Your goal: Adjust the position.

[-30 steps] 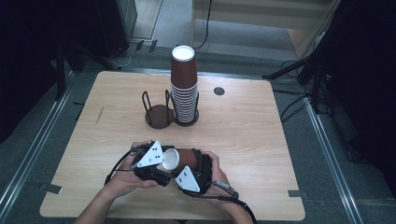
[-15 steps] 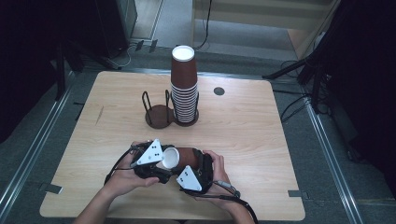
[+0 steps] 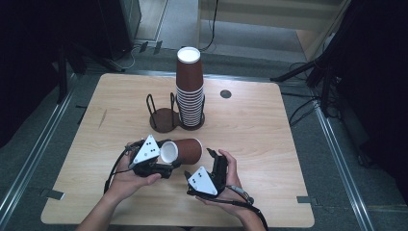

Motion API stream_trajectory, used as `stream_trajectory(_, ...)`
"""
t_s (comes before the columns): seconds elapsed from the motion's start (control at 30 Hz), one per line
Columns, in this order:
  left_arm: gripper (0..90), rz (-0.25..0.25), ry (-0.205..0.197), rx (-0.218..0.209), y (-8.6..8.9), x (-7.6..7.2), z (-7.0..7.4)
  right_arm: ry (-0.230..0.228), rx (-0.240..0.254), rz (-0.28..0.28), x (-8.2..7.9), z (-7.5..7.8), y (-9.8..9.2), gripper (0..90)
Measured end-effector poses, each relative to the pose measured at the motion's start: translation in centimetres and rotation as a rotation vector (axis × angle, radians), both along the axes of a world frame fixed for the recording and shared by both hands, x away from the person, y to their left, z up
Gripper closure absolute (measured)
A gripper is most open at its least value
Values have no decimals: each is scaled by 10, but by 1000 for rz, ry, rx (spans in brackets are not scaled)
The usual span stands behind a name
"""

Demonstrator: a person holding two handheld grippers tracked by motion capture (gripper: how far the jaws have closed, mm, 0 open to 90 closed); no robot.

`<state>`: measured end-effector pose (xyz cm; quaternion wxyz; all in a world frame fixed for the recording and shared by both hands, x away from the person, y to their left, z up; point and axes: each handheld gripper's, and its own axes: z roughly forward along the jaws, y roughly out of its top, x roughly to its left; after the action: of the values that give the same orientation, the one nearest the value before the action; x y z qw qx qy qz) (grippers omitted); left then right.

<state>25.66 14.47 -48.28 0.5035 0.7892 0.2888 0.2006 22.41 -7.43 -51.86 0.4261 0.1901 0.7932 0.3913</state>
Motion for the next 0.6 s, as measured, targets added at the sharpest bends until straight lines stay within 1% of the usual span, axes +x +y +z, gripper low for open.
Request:
stream_trajectory(0.07,235,4,-6,-6,2,0,1,7,28,-30,2,2,-2,0)
stream_trajectory(0.1,235,14,-16,-20,4,-1,1,13,45,-43,3,3,-3,0)
stream_trajectory(0.13,235,14,-16,-20,4,-1,1,13,45,-43,3,3,-3,0)
stream_trajectory(0.17,235,23,-21,-25,5,-1,1,18,60,-48,5,5,-4,0)
stream_trajectory(0.2,235,39,-33,-40,6,-1,2,30,101,-74,7,6,-6,0)
stream_trajectory(0.23,235,39,-33,-40,6,-1,2,30,101,-74,7,6,-6,0)
stream_trajectory(0.27,235,60,-38,-55,7,-1,4,36,138,-106,9,8,-8,0)
stream_trajectory(0.3,235,67,-42,-65,8,-2,5,34,147,-118,10,8,-9,1)
stream_trajectory(0.37,235,74,-42,-91,10,-2,6,9,158,-144,10,8,-10,1)
stream_trajectory(0.4,235,74,-42,-91,10,-2,6,9,158,-144,10,8,-10,1)
stream_trajectory(0.43,235,87,-55,-118,12,-2,7,9,172,-156,10,8,-11,1)
stream_trajectory(0.47,235,91,-54,-127,12,-2,8,9,179,-162,9,9,-11,1)
stream_trajectory(0.5,236,91,-54,-127,12,-2,8,9,179,-162,9,9,-11,1)
stream_trajectory(0.57,235,99,-56,-144,13,-2,9,37,221,-185,10,10,-12,1)
stream_trajectory(0.6,236,108,-64,-152,14,-2,9,61,239,-191,11,11,-12,1)
